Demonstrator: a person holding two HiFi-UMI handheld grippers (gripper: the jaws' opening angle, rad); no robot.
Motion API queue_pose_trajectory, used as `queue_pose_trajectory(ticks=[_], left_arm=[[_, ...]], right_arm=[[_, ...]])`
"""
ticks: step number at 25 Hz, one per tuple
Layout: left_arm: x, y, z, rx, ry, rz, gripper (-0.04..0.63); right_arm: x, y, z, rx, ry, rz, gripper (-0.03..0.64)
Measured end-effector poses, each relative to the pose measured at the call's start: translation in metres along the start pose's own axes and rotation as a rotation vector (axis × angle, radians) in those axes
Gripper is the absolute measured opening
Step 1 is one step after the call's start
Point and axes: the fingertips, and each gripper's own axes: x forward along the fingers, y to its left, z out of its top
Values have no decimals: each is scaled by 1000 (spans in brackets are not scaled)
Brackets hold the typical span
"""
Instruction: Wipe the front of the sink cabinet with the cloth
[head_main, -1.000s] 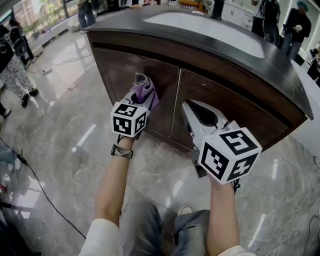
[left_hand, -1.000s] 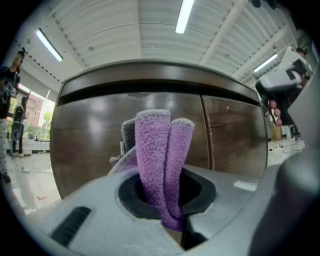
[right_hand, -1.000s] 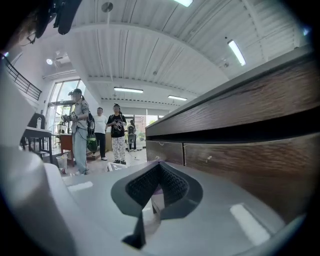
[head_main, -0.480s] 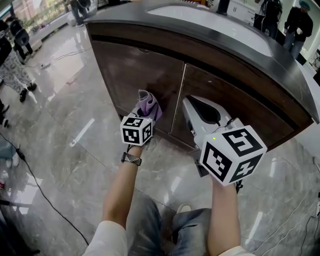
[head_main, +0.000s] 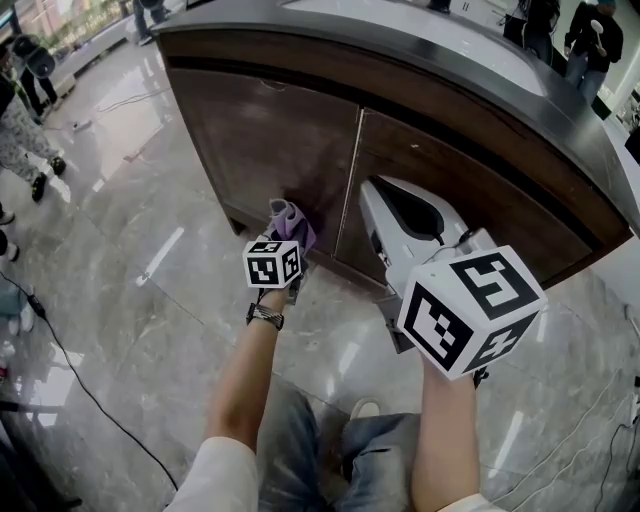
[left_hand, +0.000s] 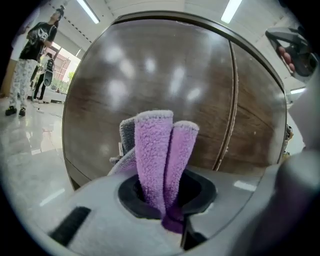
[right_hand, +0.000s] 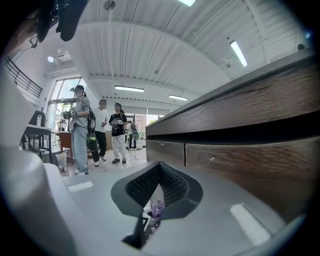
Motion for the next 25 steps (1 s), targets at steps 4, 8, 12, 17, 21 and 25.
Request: queue_pose_trajectory(ticks=[4,8,12,17,21,25], left_arm=[[13,17,-37,2,105,25,54],[17,27,-59,49,180,56,54],[1,14,-31,181,160,29,55],[-46,-15,74,332,-1,-34,54],[-89,-49,181,439,-168,-66,54],[-117,-61,262,505,-238,-56,54]], right_arm=[[5,3,-4,-11,18,9,6],[6,0,-6,-10,30,4,6],[9,-5,-9,10,48,-16,6],[6,-1,-15,-28,82,-36,6],[-5,4,1,40,21,-45,6],[-14,19,11,55,-10,-69,6]])
